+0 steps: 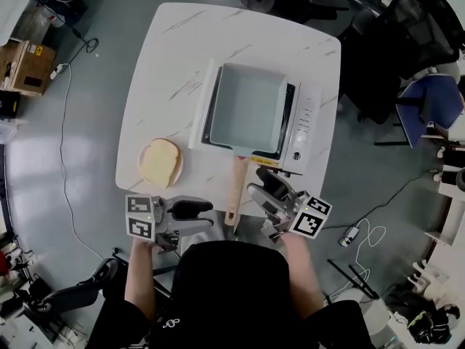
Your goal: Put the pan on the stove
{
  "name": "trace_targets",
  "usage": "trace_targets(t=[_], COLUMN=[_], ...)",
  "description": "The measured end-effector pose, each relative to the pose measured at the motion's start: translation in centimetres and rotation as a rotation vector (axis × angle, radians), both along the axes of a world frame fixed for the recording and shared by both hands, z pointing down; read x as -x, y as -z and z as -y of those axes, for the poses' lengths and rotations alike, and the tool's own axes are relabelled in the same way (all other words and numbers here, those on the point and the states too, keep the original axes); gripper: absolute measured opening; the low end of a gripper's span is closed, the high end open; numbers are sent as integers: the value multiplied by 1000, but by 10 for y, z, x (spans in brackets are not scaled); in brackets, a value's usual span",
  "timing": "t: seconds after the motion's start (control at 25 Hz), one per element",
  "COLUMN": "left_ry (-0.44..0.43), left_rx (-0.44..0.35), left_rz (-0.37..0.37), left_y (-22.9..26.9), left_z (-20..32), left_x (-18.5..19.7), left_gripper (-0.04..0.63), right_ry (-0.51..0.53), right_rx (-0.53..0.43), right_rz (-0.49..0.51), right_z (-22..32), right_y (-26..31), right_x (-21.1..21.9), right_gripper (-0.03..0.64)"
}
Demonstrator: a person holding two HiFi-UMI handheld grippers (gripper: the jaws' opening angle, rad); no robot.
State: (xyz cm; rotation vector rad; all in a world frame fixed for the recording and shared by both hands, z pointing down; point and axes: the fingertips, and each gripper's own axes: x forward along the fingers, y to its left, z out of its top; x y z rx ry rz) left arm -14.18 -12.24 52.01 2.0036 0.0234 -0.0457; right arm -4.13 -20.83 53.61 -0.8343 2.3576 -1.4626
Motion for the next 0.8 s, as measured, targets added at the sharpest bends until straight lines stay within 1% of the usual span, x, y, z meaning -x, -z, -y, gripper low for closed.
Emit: trace_targets(t=[0.12,0.32,0.4,0.48,0.56,0.72,0.8], left_ry=[68,230,297,376,447,533,567], left_rx=[-41,-116,-140,-147,-158,-230,-271], left_rz=[18,105,129,141,152,187,202], left_y=[7,11,15,21,30,49,58], left_z=[11,29,34,40,47,56,59], left_x=[-3,-8,-8,-3,3,4,-1], left_gripper=[201,201,201,201,201,201,194], right_ry=[3,16,16,13,15,24,30], right_rx=[-23,-66,-86,-104,-119,-162,-192], right_rz=[-14,-17,-27,-46,-56,-80,-102], right_z=[0,-1,-3,-6,-9,-14,-19], right_y=[5,17,23,27,31,41,47], right_x=[-7,-17,-23,-29,-33,-41,-45], right_gripper=[305,304,299,265,256,247,219])
